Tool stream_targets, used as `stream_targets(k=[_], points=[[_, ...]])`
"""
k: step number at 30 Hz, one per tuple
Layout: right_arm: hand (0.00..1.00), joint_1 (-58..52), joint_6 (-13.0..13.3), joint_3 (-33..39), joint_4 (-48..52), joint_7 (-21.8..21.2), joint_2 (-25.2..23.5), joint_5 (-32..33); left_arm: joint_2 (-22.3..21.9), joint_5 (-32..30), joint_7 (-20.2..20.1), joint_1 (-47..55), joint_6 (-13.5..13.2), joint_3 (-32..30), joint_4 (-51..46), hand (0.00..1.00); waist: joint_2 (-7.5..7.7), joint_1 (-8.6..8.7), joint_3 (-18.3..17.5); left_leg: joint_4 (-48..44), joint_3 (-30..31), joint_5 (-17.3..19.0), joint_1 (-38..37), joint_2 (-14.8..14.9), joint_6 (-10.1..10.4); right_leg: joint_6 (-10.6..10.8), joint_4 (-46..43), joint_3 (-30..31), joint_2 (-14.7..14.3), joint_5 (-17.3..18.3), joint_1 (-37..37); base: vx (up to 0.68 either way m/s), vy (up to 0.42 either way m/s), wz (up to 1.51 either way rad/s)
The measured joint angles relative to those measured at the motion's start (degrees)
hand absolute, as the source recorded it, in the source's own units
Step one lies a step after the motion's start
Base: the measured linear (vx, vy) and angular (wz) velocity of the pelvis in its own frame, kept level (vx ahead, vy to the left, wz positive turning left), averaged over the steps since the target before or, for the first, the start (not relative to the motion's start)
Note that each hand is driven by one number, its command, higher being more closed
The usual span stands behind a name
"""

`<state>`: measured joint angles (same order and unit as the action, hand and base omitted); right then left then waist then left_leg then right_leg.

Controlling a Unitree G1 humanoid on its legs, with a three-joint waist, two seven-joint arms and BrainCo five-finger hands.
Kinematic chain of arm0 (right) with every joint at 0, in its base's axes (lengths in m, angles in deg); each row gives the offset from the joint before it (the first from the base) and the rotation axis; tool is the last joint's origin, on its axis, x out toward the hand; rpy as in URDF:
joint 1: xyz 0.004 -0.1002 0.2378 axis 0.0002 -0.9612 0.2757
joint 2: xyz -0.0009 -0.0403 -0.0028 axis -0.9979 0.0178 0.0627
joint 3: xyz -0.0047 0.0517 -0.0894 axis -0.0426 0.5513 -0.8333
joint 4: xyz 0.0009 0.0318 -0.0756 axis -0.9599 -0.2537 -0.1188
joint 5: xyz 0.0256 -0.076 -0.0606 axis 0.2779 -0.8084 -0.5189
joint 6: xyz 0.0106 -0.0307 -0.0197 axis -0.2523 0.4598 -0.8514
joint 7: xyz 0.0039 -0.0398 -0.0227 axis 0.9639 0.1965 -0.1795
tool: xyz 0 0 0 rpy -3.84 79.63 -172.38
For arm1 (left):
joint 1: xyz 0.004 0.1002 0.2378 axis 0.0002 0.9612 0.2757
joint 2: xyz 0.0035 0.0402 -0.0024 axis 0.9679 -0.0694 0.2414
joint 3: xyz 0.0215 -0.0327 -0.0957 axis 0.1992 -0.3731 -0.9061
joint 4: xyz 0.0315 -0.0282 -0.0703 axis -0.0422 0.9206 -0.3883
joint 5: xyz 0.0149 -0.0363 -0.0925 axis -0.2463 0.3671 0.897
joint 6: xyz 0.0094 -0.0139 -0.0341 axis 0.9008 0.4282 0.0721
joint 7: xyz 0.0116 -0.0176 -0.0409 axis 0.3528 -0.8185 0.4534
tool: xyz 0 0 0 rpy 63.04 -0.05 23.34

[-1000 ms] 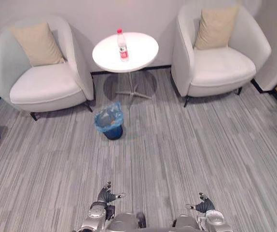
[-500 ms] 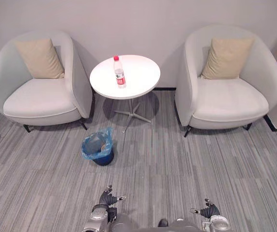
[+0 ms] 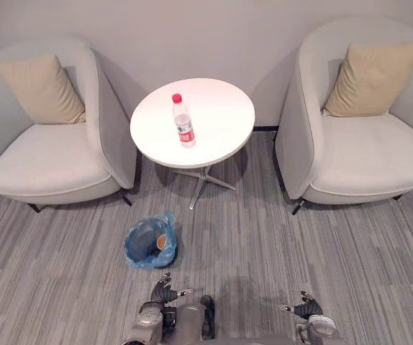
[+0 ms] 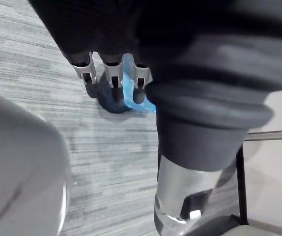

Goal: Gather rubbish on tea table into small bin, then transfer packed bag to large trash can.

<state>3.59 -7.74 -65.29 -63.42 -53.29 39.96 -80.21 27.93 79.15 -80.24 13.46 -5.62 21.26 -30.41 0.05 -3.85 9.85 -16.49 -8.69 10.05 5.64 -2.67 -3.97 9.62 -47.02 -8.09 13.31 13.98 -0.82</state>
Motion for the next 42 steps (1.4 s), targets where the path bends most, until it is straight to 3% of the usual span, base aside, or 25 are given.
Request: stream_targets(k=[1,2,4,6,7,8,9,10,14,17,18,20,22,23,25,26,28,32,34,37,38,39,40,42], points=[[0.00,-0.3,0.0,0.0,0.0,0.0,-0.1,-0.3,0.1,0.0,0.0,-0.1,0.0,0.5,0.0,0.00,0.02,0.16,0.0,0.7,0.7,0.3,-1.8,-0.4,-0.2,-0.8,-3.6,-1.0,0.9,0.5,-1.3,0.43,0.065,0.45],[0.00,-0.4,0.2,0.2,0.2,0.0,0.1,-0.3,0.5,0.0,0.1,-0.1,-0.1,1.2,0.0,0.00,-0.04,0.79,0.0,2.9,1.7,0.4,-5.8,-0.7,-0.4,-3.6,-7.3,-4.0,1.8,2.0,-3.4,0.34,0.029,0.55],[0.00,-0.3,0.6,0.0,0.5,0.0,0.2,-0.3,0.5,0.0,0.2,-0.2,-0.1,1.3,-0.1,0.00,-0.37,2.14,-0.2,5.1,4.8,0.4,-8.9,-0.1,-0.3,-5.4,-5.4,-8.6,1.4,4.2,-6.0,0.38,-0.042,0.74],[0.00,0.3,1.2,0.1,0.6,0.1,0.4,-0.2,0.5,0.0,0.3,-0.9,-0.1,0.9,-0.3,0.00,-0.69,3.03,0.0,6.0,6.9,0.4,-10.9,1.6,-0.1,-6.3,2.6,-10.3,0.0,4.6,-10.4,0.43,-0.172,0.74],[0.00,0.5,1.4,0.1,0.8,0.1,0.8,-0.2,0.4,0.0,0.3,-1.0,-0.1,0.8,-0.5,0.00,-1.16,3.05,0.3,6.7,7.4,0.7,-12.5,3.3,0.8,-5.8,11.5,-9.4,-1.5,3.7,-12.0,0.37,-0.222,0.56],[0.00,0.6,1.4,0.1,0.9,0.1,0.8,-0.2,0.5,0.0,0.4,-1.0,-0.1,0.8,-0.7,0.00,-1.13,3.06,0.3,6.7,7.6,1.1,-12.8,3.7,1.6,-5.9,14.9,-8.8,-2.1,2.4,-12.4,0.31,-0.216,0.55],[0.00,0.7,1.2,0.0,0.7,0.1,0.6,-0.2,0.8,0.0,0.5,-1.0,-0.2,0.7,-1.0,0.00,-0.24,3.00,0.3,6.7,8.0,2.0,-13.6,4.0,3.3,-6.0,22.2,-7.2,-2.7,-3.1,-12.4,0.26,-0.217,0.46],[0.00,0.7,1.2,0.2,0.3,0.1,0.7,-0.1,0.9,0.1,0.7,-1.2,-0.1,0.6,-0.8,0.00,-0.27,3.01,0.9,6.7,9.1,3.5,-14.6,4.5,5.5,-8.7,22.6,-6.8,-3.3,-8.9,-11.2,0.26,-0.216,0.34],[0.00,0.8,0.9,0.8,0.3,0.1,1.4,0.0,-0.3,0.1,1.1,-0.1,-0.2,-0.2,-0.5,0.00,-2.72,3.22,0.5,5.3,10.2,4.0,-14.5,8.7,6.7,-9.8,22.3,-7.8,-7.5,-4.4,-10.0,0.27,-0.278,0.11],[0.00,-0.3,0.6,0.9,-0.5,0.2,1.5,0.6,-1.1,0.1,1.0,-0.2,-0.2,-1.5,-0.7,0.00,-3.42,3.19,0.8,-13.9,12.1,4.0,-7.1,11.8,11.7,-10.8,29.3,-11.4,-10.7,-4.3,-2.3,0.28,-0.232,0.47],[0.00,-0.5,0.5,0.8,-1.4,0.2,1.7,0.7,-1.5,0.1,0.9,0.0,-0.2,-1.5,-0.9,0.00,-3.55,3.00,0.9,-23.3,11.3,3.9,-3.1,13.0,11.9,-11.9,32.1,-12.7,-11.5,-5.0,1.3,0.19,-0.110,0.37],[0.00,-0.4,0.5,0.9,-1.8,0.2,1.8,1.1,-2.2,0.1,0.8,0.3,0.0,-1.5,-0.9,0.00,-3.38,2.65,1.1,-27.5,6.5,4.5,0.8,13.9,11.0,-12.2,34.8,-13.6,-11.9,-5.3,4.9,0.22,-0.071,0.19],[0.00,-0.2,0.5,0.9,-1.8,0.2,1.8,1.2,-2.3,0.1,0.5,0.3,0.0,-1.5,-1.0,0.00,-3.63,2.62,1.1,-23.9,3.3,5.1,3.2,13.5,9.9,-12.2,36.0,-13.7,-11.6,-5.3,6.2,0.20,0.013,0.04],[0.00,0.1,0.6,1.1,-1.8,0.3,1.7,1.5,-2.3,0.1,0.2,0.0,0.0,-1.5,-0.9,0.00,-4.09,2.68,1.2,-17.3,2.2,4.8,4.3,12.5,9.7,-11.9,36.3,-13.7,-11.1,-5.4,7.0,0.20,0.094,-0.02],[0.00,-0.2,0.6,1.4,-1.5,0.3,2.2,1.8,-2.7,0.1,0.1,0.0,0.0,-1.5,-1.0,0.00,-5.62,2.78,0.7,-4.7,1.9,-4.5,4.2,11.5,8.6,-10.1,36.4,-13.5,-11.5,-4.9,7.5,0.22,0.117,0.05],[0.00,-0.1,0.5,2.2,-1.6,0.5,1.5,1.8,-2.7,0.1,0.2,-0.2,0.0,-1.5,-0.3,0.00,-5.24,2.58,0.5,-2.8,1.4,-6.2,2.8,10.4,6.4,-8.6,36.9,-12.0,-10.9,-4.7,8.1,0.22,0.124,0.08],[0.00,-0.2,0.5,2.4,-1.6,0.3,0.9,1.7,-1.9,0.1,0.1,-0.1,-0.1,-1.3,-0.2,0.00,-3.27,2.58,0.3,1.9,1.2,-7.3,0.5,7.7,5.5,-7.5,38.2,-10.9,-8.9,-4.2,8.7,0.16,0.104,0.16],[0.00,-0.2,0.5,2.5,-1.6,0.3,0.7,0.9,-1.7,0.1,0.1,1.2,0.0,-1.3,0.3,0.00,-2.04,2.44,0.3,8.8,0.5,-8.8,-4.0,4.0,4.3,-5.6,35.1,-10.4,-5.3,-1.9,8.4,0.10,0.060,0.03],[0.00,-0.6,0.3,2.5,-1.7,0.2,0.7,0.3,-1.5,0.1,0.1,1.7,0.0,-1.2,1.3,0.00,-1.03,2.68,0.5,13.2,0.4,-9.2,-7.6,1.3,3.8,-4.1,29.9,-10.2,-2.0,1.2,7.8,0.08,0.048,0.04],[0.00,-0.2,0.2,2.7,-1.4,0.2,0.7,0.3,-1.3,0.0,0.0,2.1,-0.1,-0.9,2.1,0.00,-1.66,2.96,-0.1,15.8,1.0,-10.2,-9.2,0.1,3.1,-3.6,22.9,-8.4,-0.3,1.4,5.2,0.08,0.041,0.07],[0.00,-0.2,0.2,2.7,-1.3,0.1,0.6,0.3,-1.0,0.0,0.0,2.1,-0.1,-0.9,2.1,0.00,-1.33,3.00,-0.2,16.2,1.8,-10.3,-9.7,0.0,2.9,-3.8,20.3,-7.8,-0.1,1.3,4.4,0.16,-0.003,0.50],[0.00,-0.3,0.2,2.8,-1.3,0.1,0.5,0.4,-0.3,0.0,0.0,1.9,-0.1,-0.8,2.1,0.00,-1.49,3.30,-0.4,16.2,4.0,-10.4,-10.1,0.6,2.8,-5.4,15.3,-6.7,-0.3,0.5,2.4,0.16,-0.065,0.67],[0.00,-0.4,0.2,2.6,-1.3,0.1,0.4,0.4,-0.3,0.0,0.0,1.4,-0.1,-0.8,2.1,0.00,-1.01,3.27,-0.6,16.1,5.3,-10.4,-10.2,1.6,2.8,-5.6,16.0,-4.4,-1.7,3.0,1.7,0.12,-0.094,0.69],[0.00,-0.6,0.2,2.4,-1.5,0.1,0.4,0.4,0.4,0.0,0.2,1.3,-0.1,-1.0,2.3,0.00,-1.02,3.08,-0.5,16.1,7.2,-10.7,-10.2,3.0,3.4,-5.5,19.5,-0.8,-4.6,4.2,0.3,0.08,-0.111,0.61]])
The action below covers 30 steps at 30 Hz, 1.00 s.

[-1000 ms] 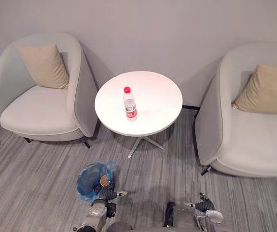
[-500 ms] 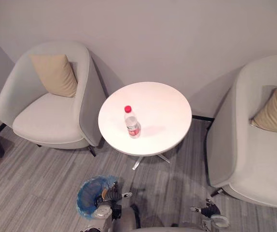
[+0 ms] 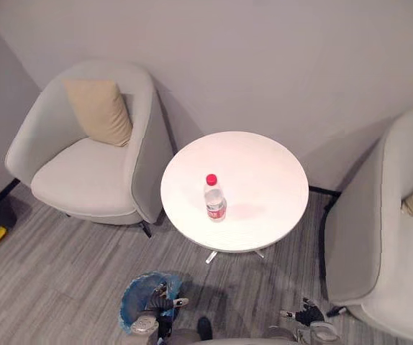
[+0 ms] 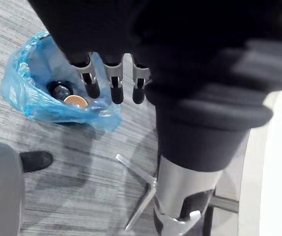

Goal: Gather rubbish on tea table into small bin, then transfer packed bag to large trash can.

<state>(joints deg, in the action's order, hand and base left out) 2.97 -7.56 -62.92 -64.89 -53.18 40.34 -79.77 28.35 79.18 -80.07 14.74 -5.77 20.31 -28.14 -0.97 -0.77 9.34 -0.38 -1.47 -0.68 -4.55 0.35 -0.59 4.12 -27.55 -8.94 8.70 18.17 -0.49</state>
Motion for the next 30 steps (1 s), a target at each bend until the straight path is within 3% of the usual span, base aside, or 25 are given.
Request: stream_targets(k=[1,2,6,8,13,16,19,20,24,28,30], points=[[0.00,0.0,0.0,0.0,0.0,0.0,-0.1,0.0,0.7,0.0,0.0,0.1,0.0,0.1,0.1,0.00,0.62,-0.02,-0.1,0.0,0.8,-0.1,-0.1,0.2,0.5,0.2,4.4,2.2,-0.8,-1.1,-0.4,0.08,-0.140,0.69],[0.00,-0.1,0.0,-0.1,-0.4,0.0,-0.6,0.0,1.3,0.0,-0.1,0.3,-0.1,0.0,0.3,0.00,3.21,-0.13,-0.2,-0.3,1.7,0.2,-0.5,-1.6,1.3,0.3,8.1,2.9,0.1,-6.5,-0.5,0.10,-0.143,0.65],[0.00,0.3,0.0,-0.2,-0.4,0.0,0.1,0.0,-0.5,0.0,-0.2,1.3,-0.1,-0.6,1.3,0.00,0.19,-0.18,-0.9,0.4,3.2,0.1,-0.9,1.4,2.8,-1.2,13.6,1.6,-2.9,-8.9,2.6,0.06,-0.118,0.11],[0.00,-0.3,0.0,-0.2,-0.4,0.0,0.2,0.0,-0.7,0.0,-0.2,1.6,-0.2,-0.6,1.3,0.00,-0.45,-0.04,-1.3,0.7,3.7,0.0,-1.2,2.0,2.8,-1.4,16.1,1.2,-3.8,-9.9,4.1,0.01,-0.068,0.06],[0.00,-1.3,0.0,-1.5,-0.4,0.0,0.3,-0.1,-1.4,-0.1,-0.4,2.5,-0.2,-2.7,1.5,0.00,0.01,-0.16,-1.9,2.6,4.9,-0.6,-2.6,2.5,3.7,-1.4,20.0,0.2,-4.6,-11.5,6.9,0.01,-0.021,0.09],[0.00,-1.1,-0.2,-1.6,-0.5,-0.4,0.9,-0.6,-0.3,-0.2,-0.5,2.4,-0.3,-2.8,2.1,0.00,1.53,-0.18,-3.2,3.2,5.6,-0.7,-2.4,2.4,3.8,-1.3,21.3,-0.5,-4.7,-11.9,7.4,0.00,-0.013,0.12],[0.00,0.7,-0.2,-5.3,0.9,-1.6,7.8,-1.4,1.7,-0.2,-1.0,2.5,-0.1,-2.7,2.3,0.00,1.76,-0.28,-3.6,4.0,5.8,-1.6,-2.6,2.0,3.4,-1.0,22.2,-0.6,-4.6,-12.7,8.1,0.02,0.004,0.05],[0.00,-0.4,0.5,-6.4,4.6,-2.9,11.3,-0.7,2.4,-0.6,-1.5,2.6,-0.1,-2.7,2.2,0.00,1.65,-0.33,-3.7,4.4,5.8,-1.7,-3.2,1.6,3.3,-1.0,22.3,-0.6,-4.3,-12.7,8.3,0.00,0.030,0.04],[0.00,-1.0,3.1,-8.0,11.8,-8.0,13.3,9.6,4.1,-0.6,-2.4,2.9,-0.1,-2.7,2.2,0.00,1.57,-0.23,-4.1,5.2,5.7,-2.1,-3.4,1.6,3.3,-0.7,22.8,-0.4,-4.2,-12.9,8.3,-0.02,0.000,0.00],[0.00,-1.3,3.1,-9.2,17.2,-10.2,13.6,11.5,4.4,-0.6,-3.4,3.7,-0.1,-2.7,2.1,0.00,1.29,-0.14,-4.2,5.6,5.8,-2.3,-3.6,1.6,3.3,-0.7,22.7,-0.4,-4.2,-12.9,8.3,-0.02,-0.006,0.01],[0.00,-1.5,3.3,-9.4,24.6,-10.1,14.9,11.3,4.5,-0.6,-4.0,4.1,-0.1,-2.7,1.9,0.00,1.30,-0.01,-4.2,5.6,5.6,-2.3,-3.6,1.6,3.3,-0.8,22.7,-0.2,-4.3,-12.9,8.3,-0.01,-0.007,-0.02]])
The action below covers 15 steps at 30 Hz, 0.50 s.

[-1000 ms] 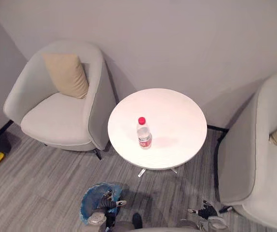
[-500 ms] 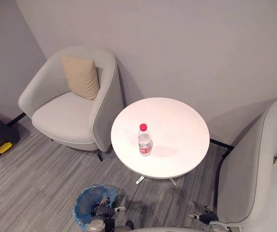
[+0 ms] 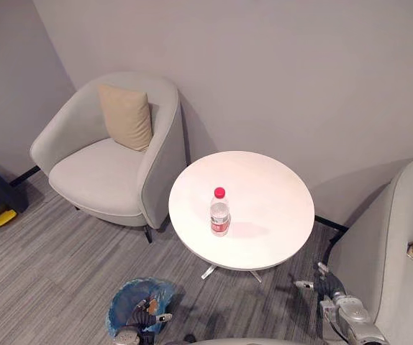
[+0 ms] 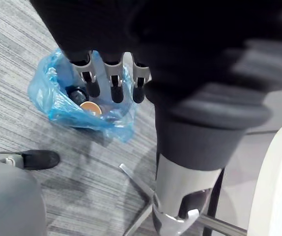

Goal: Gather rubbish on tea table into small bin, then transfer packed bag to large trash can.

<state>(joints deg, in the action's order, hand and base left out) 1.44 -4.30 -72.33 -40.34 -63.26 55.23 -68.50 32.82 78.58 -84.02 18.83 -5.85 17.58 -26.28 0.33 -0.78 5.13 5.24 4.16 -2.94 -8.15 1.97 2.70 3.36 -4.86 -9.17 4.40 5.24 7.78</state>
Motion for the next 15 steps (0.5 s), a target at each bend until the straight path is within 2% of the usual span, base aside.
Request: stream_targets(k=[3,8,10,15], points=[[0.00,0.3,1.7,-1.6,7.4,0.1,2.4,-1.2,0.0,0.0,0.0,1.0,-0.1,0.0,-2.0,0.00,0.11,-0.11,0.0,0.0,-0.1,0.0,-0.1,0.0,0.0,0.0,0.0,0.1,0.0,0.0,0.0,0.00,0.000,0.00],[0.00,0.8,2.5,-6.1,13.6,1.1,1.5,-7.3,-0.1,-0.1,0.0,2.3,-0.4,0.1,-2.4,0.00,0.07,-0.16,0.0,0.0,-0.1,0.0,0.0,0.1,0.0,0.0,0.1,0.1,-0.1,0.0,-0.1,0.00,0.000,0.00],[0.00,0.9,2.8,-6.8,13.7,1.2,0.0,-9.2,-0.2,-0.2,0.0,2.6,-0.4,0.1,-3.0,0.00,0.06,-0.37,0.0,0.0,0.0,0.0,0.1,0.1,0.0,0.0,0.1,0.0,-0.1,0.0,-0.2,0.00,0.000,0.00],[0.00,3.2,2.8,-9.4,13.7,1.4,-0.1,-9.6,-0.4,-1.2,0.1,3.9,-0.5,0.1,-4.2,0.00,-0.07,-0.23,0.1,0.0,0.0,0.0,0.4,0.0,0.0,0.0,0.1,0.0,-0.1,0.0,-0.2,0.00,0.000,0.00]])
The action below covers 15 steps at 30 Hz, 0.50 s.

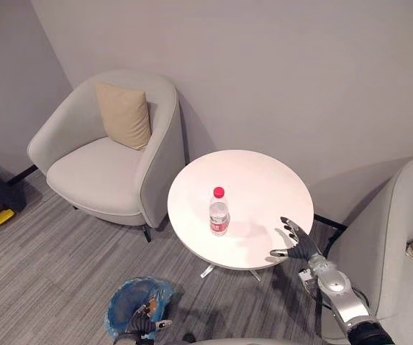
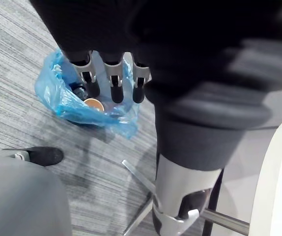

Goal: Gather rubbish on tea table into small bin, then transfer packed bag to large trash can.

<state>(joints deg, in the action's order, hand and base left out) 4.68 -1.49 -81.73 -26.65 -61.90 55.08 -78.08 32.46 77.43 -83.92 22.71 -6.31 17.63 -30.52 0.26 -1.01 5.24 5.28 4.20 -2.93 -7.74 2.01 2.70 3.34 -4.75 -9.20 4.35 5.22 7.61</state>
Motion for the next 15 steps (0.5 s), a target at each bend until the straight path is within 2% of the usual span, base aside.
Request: stream_targets(k=[6,12,15], points=[[0.00,3.6,0.0,-4.0,0.0,0.0,0.0,0.0,-0.2,0.0,0.0,0.0,-0.1,0.0,-0.1,0.00,-0.55,-0.15,0.4,0.0,0.4,0.0,0.7,0.0,0.0,0.0,0.1,-0.4,0.0,0.0,-0.4,0.00,-0.003,0.02],[0.00,6.5,0.0,-6.0,-0.4,0.4,-0.4,0.0,-0.2,0.0,0.1,0.8,-0.4,-0.1,-0.1,0.00,-0.26,-0.34,1.0,0.0,1.5,0.0,1.8,-0.1,0.0,0.0,0.4,-1.6,0.0,0.0,-0.8,0.00,-0.017,0.10],[0.00,7.4,0.0,-6.0,-1.3,1.5,-1.0,0.0,-0.3,0.0,0.1,0.8,-0.5,-0.1,-0.2,0.00,-0.23,-1.26,1.5,0.0,2.1,-0.2,2.2,-0.2,0.0,0.0,0.8,-2.1,0.0,0.0,-0.9,-0.01,-0.019,0.10]])
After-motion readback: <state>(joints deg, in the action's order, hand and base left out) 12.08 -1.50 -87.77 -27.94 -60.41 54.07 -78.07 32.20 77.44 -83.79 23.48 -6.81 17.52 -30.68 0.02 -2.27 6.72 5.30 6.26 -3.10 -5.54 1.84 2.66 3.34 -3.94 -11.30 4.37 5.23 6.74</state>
